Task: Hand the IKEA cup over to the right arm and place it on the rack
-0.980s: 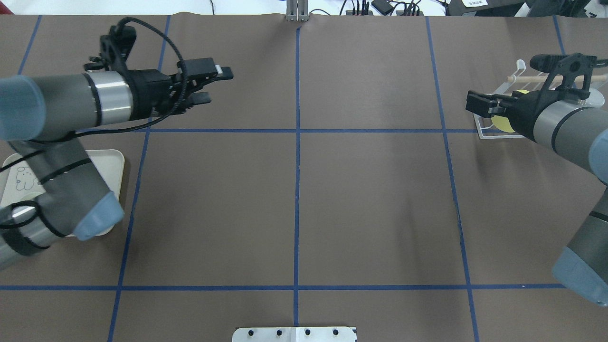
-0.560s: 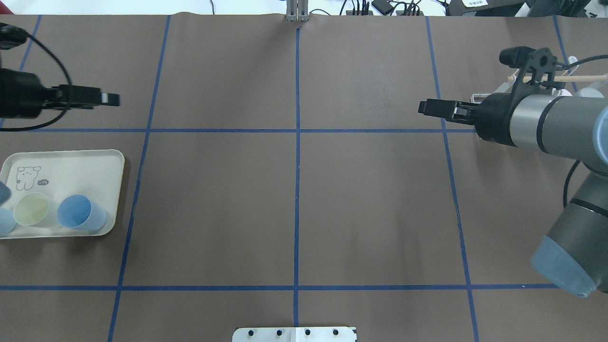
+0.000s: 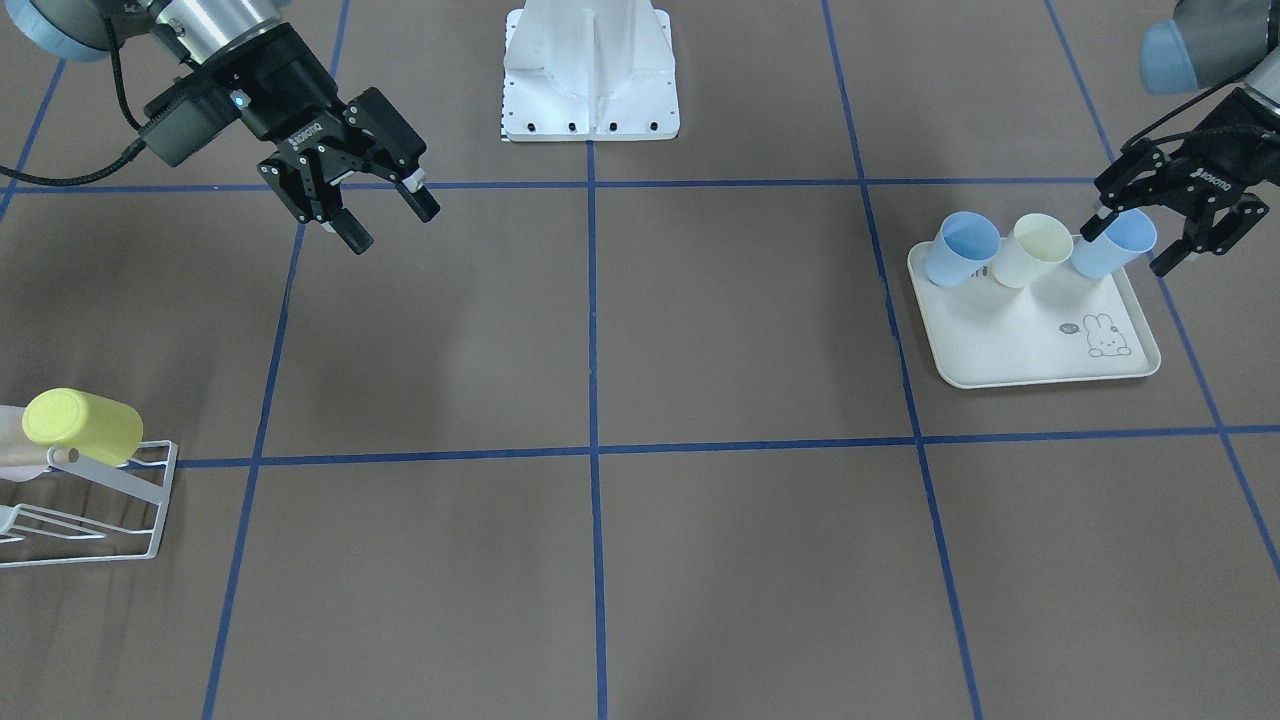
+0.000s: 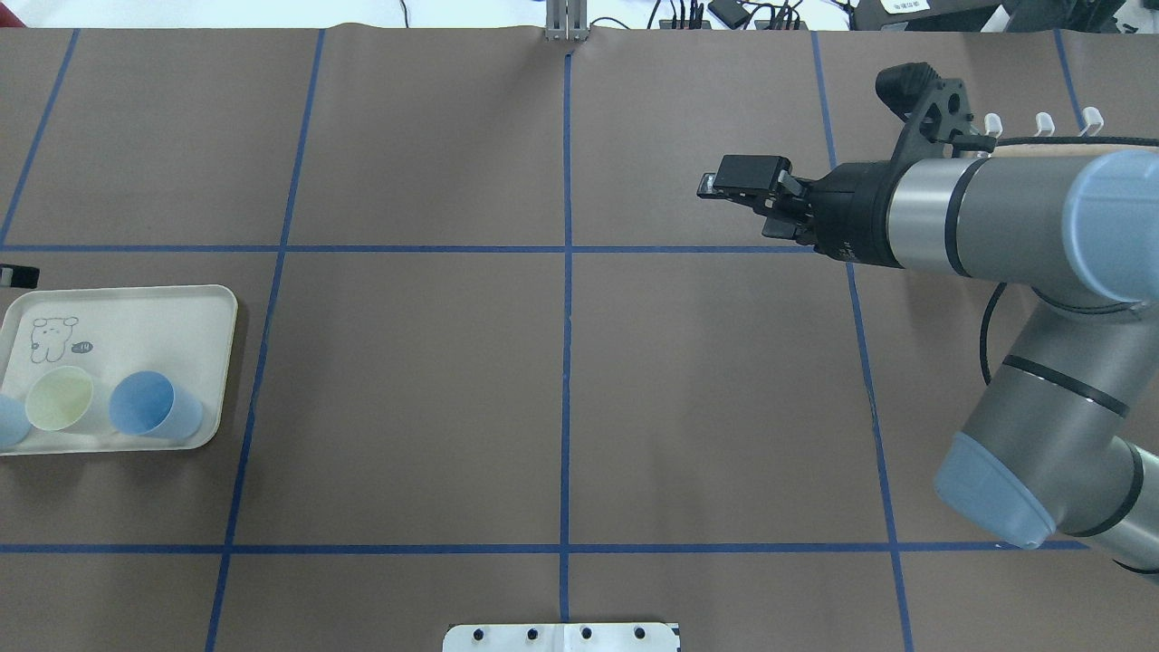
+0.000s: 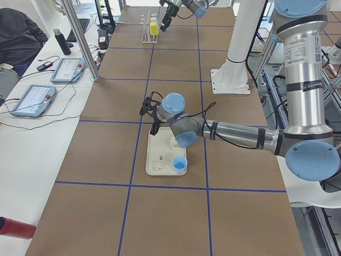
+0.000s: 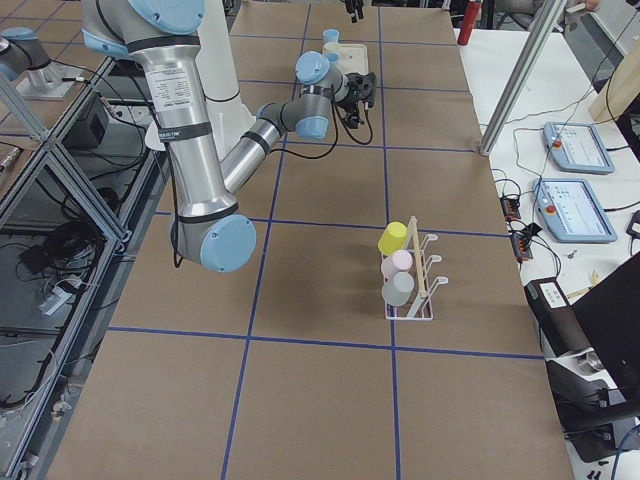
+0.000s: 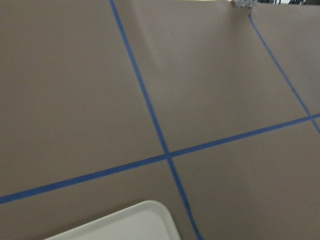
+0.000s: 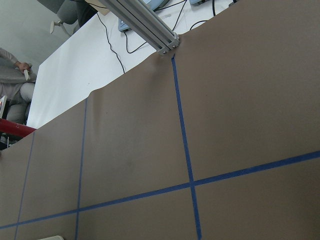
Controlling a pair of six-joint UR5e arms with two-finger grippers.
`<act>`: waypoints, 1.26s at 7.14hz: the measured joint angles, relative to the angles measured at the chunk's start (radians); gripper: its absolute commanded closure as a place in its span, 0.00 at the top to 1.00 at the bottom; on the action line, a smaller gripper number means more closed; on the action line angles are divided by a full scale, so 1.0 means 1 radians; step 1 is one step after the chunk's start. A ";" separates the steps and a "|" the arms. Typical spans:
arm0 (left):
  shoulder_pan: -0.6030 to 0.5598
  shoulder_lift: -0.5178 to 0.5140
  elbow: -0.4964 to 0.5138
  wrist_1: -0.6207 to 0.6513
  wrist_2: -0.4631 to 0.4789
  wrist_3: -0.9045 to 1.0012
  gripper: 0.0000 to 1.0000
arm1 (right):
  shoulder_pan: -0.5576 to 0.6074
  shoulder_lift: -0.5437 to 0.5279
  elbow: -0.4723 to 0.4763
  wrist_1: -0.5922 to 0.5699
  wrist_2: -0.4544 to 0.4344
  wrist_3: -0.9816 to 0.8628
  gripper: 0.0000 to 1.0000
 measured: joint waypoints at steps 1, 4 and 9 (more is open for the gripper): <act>-0.003 0.042 0.001 0.063 0.019 0.111 1.00 | -0.008 0.015 -0.012 0.001 -0.008 0.019 1.00; -0.002 0.126 0.007 0.200 0.100 0.355 1.00 | -0.033 0.023 -0.020 0.002 -0.047 0.028 1.00; 0.034 0.159 0.075 0.206 0.109 0.429 1.00 | -0.037 0.022 -0.026 0.003 -0.051 0.026 1.00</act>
